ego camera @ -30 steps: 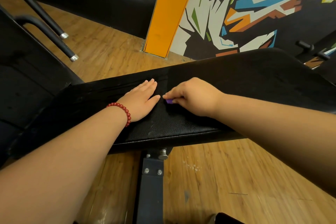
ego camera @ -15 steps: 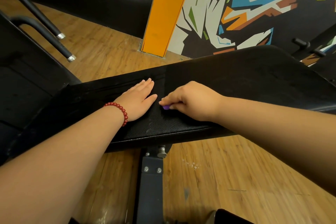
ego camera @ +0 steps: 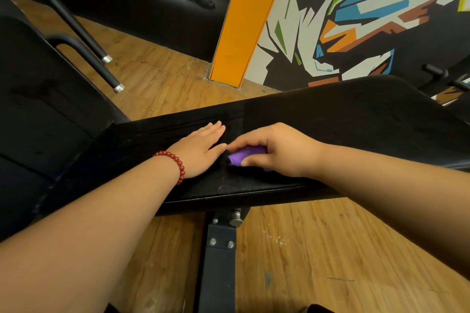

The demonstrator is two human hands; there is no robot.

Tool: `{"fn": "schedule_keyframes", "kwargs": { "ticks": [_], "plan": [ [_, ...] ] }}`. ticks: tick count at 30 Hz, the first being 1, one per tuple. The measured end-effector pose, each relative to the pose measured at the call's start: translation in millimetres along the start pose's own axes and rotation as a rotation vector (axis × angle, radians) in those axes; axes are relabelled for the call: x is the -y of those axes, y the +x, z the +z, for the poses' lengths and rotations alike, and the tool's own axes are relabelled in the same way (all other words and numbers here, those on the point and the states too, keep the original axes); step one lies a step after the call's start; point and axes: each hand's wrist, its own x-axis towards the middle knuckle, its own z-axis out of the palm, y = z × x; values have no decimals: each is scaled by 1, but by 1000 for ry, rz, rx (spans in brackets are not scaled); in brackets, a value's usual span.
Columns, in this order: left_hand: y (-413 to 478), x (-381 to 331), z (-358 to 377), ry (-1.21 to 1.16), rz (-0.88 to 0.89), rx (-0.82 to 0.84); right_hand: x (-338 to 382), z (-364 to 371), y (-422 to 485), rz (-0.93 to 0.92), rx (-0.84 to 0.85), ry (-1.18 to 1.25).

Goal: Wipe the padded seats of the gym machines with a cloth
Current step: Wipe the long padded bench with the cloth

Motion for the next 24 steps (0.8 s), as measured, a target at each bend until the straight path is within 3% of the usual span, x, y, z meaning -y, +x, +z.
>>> {"fn": "schedule_keyframes", "kwargs": {
  "ticks": [7,15,24],
  "plan": [
    [-13,-2,2,-24,-8,-8,10,19,-5,-112,62,-98],
    [-23,-4,4,-29,-15,-9,9,16,10,28,-11,-107],
    [-25,-5,2,-16,-20,5,8,16,8,-85,49,-88]
  ]
}}
